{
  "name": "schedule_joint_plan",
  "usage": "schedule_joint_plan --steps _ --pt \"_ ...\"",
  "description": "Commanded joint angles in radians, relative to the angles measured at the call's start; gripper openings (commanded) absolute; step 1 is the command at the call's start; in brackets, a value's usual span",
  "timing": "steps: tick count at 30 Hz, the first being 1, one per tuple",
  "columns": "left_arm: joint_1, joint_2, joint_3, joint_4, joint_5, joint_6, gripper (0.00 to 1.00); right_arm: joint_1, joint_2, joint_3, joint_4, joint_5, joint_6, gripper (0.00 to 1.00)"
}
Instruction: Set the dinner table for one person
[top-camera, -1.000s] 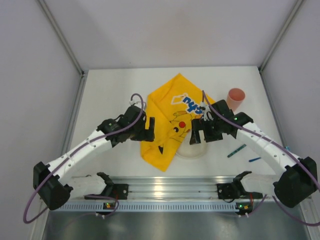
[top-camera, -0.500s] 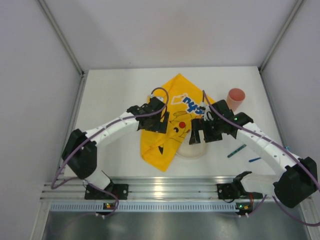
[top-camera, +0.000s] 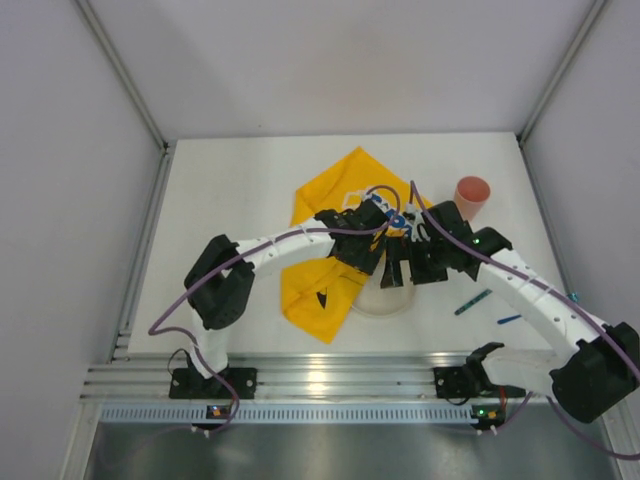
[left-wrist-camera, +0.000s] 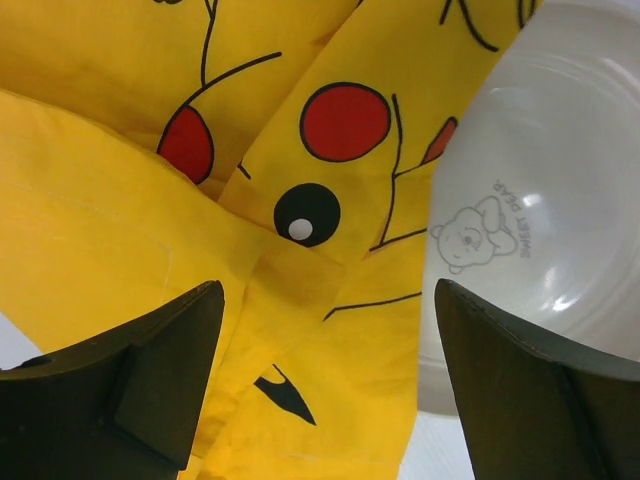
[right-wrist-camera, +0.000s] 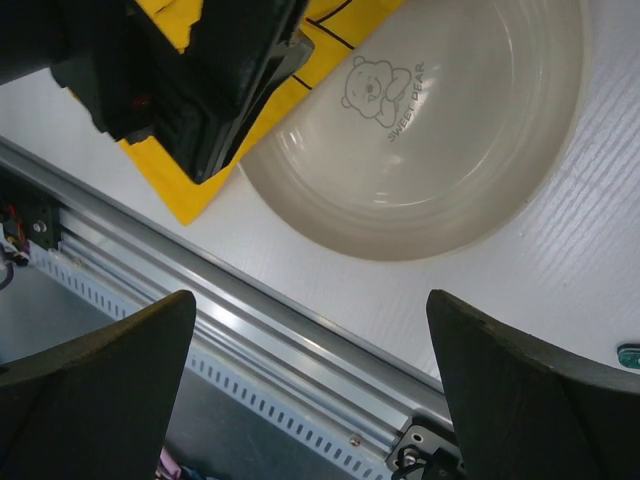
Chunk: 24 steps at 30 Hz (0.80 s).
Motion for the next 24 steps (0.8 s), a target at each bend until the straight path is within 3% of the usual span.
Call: schedule_joint_plan --steps 1,9,12,13,14,20,22,24 --pt "0.006 0.059 0.068 -0.11 -0.09 -0.002 0.91 -0.007 -0.039 0.0 -0.001 0.016 0.014 1.0" --pt "0.009 0.077 0.088 -0.113 -0.182 -0.011 0.91 -0.007 -0.06 -0.019 -0.016 0.025 0.018 1.0" --pt "0.012 0.08 0.09 -0.119 -0.208 -0.007 0.82 -0.007 -0.063 -0.022 -0.021 0.027 0.017 1.0" --pt "0.017 0.079 0.091 -0.119 -0.208 -0.007 0.77 -0.007 -0.064 -0.02 -0.022 0.027 0.017 1.0" --pt "0.024 0.079 0.087 -0.116 -0.205 -0.007 0.64 -0.007 -0.064 -0.019 -0.025 0.03 0.014 1.0" --pt "0.057 0.08 0.073 -0.108 -0.176 -0.005 0.31 -0.007 -0.054 -0.012 -0.027 0.033 0.015 1.0" --pt "0.063 0.076 0.07 -0.108 -0.176 -0.005 0.05 -0.007 -0.051 -0.009 -0.027 0.033 0.017 1.0" --pt "0.075 0.059 0.062 -0.108 -0.185 -0.01 0.0 -0.007 -0.045 -0.006 -0.027 0.031 0.017 1.0"
